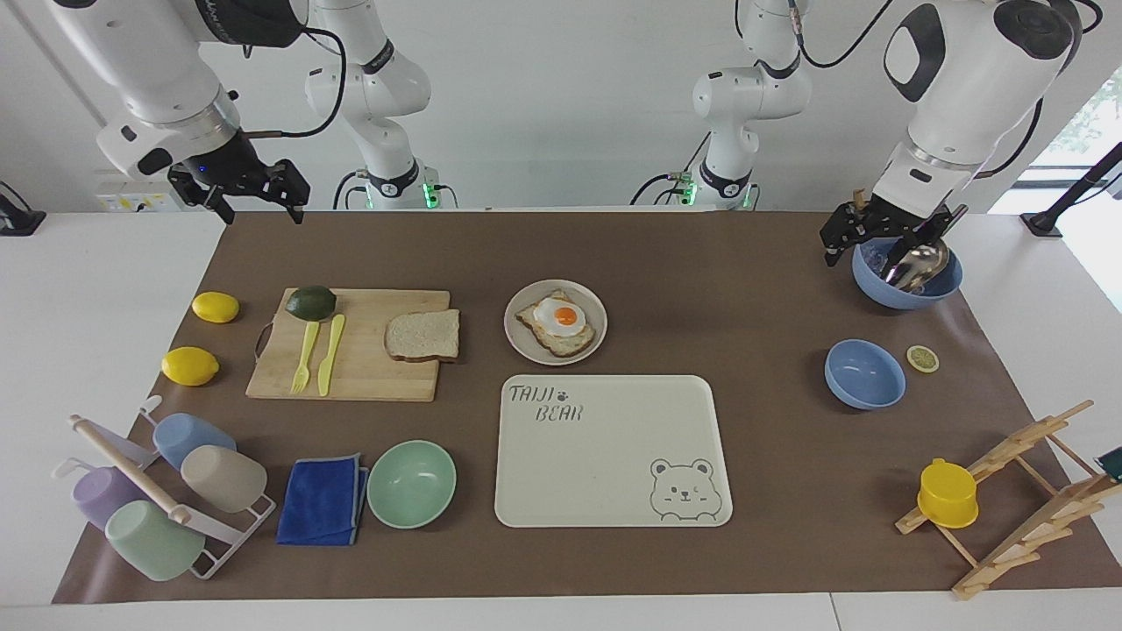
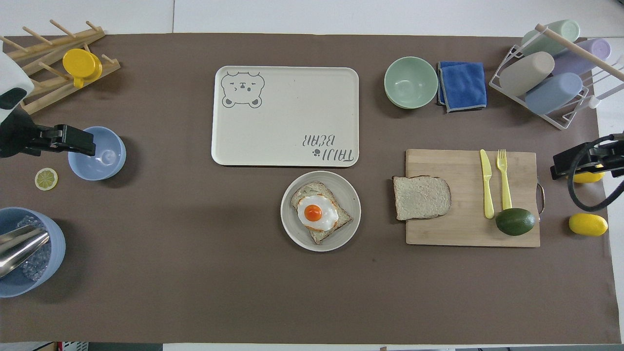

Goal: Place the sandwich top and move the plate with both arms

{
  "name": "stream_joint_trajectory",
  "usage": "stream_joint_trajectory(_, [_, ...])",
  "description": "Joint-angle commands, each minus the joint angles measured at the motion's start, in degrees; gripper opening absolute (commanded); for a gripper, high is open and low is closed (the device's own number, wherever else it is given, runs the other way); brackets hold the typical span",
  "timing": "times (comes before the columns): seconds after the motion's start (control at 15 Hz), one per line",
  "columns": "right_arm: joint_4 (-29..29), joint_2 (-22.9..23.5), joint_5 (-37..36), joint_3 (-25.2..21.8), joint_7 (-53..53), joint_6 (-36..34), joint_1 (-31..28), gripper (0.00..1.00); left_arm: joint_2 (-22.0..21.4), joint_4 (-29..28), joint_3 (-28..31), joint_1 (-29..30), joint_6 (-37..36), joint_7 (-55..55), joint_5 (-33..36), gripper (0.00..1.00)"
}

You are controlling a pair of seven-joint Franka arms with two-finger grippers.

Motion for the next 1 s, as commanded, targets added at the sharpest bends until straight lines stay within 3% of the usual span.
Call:
stream_joint_trajectory(0.0, [1.04,0.61,1.51,0.10,-1.54,-0.33,-0.44,1.00,-0.69,-0.13,-0.31,0.51,-0.58,0.27,0.89,1.00])
stream_joint_trajectory(0.67, [-0.19,-0.09,2.04,0.01,-0.92,-0.94,-0.35,1.00,-0.69,-0.13,-0.31,0.51,-0.58,0.27,0.89,1.00])
stream_joint_trajectory(0.93, [-0.45,-0.18,2.22,0.10,-5.75,0.45,1.65,1.00,-0.69,-0.13,-0.31,0.51,-0.58,0.27,0.89,1.00])
